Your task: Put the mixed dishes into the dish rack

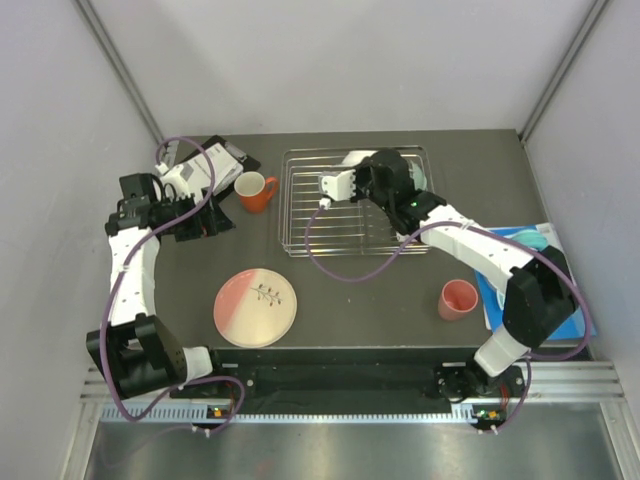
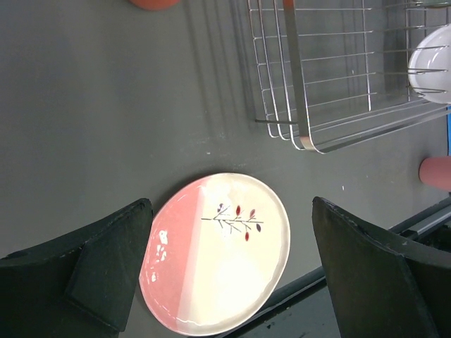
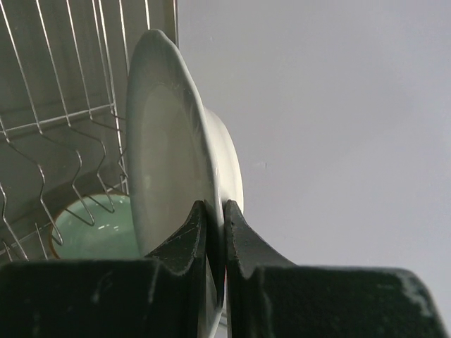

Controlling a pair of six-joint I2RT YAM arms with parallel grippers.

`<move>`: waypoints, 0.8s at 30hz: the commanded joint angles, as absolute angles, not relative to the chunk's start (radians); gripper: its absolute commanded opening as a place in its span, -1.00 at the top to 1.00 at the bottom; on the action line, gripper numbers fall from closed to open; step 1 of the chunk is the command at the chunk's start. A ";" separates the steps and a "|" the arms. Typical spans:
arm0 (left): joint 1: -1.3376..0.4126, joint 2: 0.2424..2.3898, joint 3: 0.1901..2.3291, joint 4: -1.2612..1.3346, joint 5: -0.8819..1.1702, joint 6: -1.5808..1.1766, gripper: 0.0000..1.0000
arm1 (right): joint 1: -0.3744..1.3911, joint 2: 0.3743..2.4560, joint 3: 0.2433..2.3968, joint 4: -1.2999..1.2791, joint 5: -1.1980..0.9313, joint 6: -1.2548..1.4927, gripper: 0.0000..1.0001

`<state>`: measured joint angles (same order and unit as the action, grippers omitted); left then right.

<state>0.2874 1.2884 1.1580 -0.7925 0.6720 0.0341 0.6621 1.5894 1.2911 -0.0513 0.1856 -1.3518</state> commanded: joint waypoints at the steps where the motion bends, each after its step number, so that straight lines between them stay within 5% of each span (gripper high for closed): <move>1: 0.301 1.298 1.141 -0.723 0.710 0.020 -0.98 | 0.653 1.611 1.385 0.129 0.166 -1.408 1.00; 24: 0.354 1.342 1.135 -0.673 0.753 0.015 -0.98 | 0.620 1.709 1.296 0.221 0.181 -1.361 1.00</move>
